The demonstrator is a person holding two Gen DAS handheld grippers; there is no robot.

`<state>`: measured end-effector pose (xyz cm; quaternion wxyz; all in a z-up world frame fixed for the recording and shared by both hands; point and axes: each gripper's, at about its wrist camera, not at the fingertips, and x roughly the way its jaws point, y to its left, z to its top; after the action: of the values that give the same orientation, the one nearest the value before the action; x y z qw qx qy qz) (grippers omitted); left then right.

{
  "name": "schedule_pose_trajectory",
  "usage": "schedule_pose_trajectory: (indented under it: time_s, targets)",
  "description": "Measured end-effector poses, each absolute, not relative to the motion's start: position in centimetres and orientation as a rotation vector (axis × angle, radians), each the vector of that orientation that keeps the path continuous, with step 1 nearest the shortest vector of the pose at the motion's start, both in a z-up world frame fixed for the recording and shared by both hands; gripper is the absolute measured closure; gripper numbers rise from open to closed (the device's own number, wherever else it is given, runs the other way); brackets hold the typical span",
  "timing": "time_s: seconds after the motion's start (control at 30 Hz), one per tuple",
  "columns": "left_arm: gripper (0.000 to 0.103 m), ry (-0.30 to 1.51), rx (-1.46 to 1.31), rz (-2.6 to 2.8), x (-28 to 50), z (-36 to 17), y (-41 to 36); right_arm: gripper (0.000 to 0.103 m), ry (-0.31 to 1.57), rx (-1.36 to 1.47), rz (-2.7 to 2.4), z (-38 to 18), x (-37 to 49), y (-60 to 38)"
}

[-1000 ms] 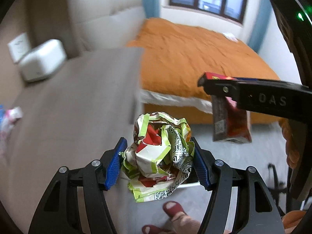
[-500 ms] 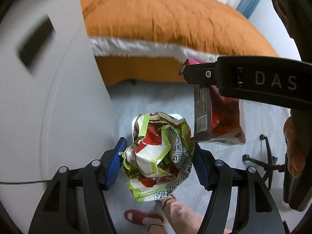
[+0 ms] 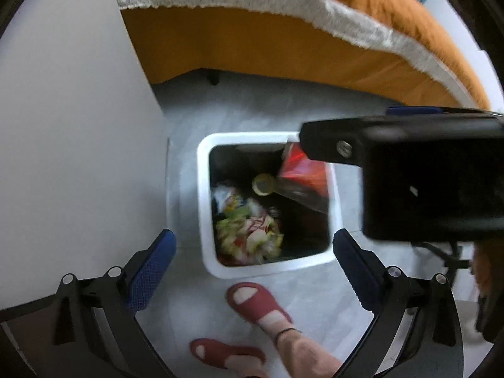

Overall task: Collect trash
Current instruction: 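Carry wrapper and red box over the white bin and open both tools, then swing both tools back toward the desk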

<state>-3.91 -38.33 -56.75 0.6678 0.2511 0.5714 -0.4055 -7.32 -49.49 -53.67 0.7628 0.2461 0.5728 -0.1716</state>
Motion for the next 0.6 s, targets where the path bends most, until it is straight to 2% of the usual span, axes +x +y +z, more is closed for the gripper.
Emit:
schedule_pose_trajectory:
  time_s: [0.2,0.37,0.6]
  targets:
    - [0.005,1.3,0.552,-0.891,-3.7,-56.8,-38.0,0.004,1.265,0.522,-0.36,-54.9,-7.5,-49.0]
    - [0.005,1.286,0.541,-0.88,-3.4,-55.4,-38.0,0.004,1.244,0.519,-0.356,-53.3,-7.6,-48.9]
    - [0.005,1.238,0.509,-0.867,-3.5,-48.7,-37.4,0.004,1.201,0.513,-0.36,-47.7,-8.3,-48.4]
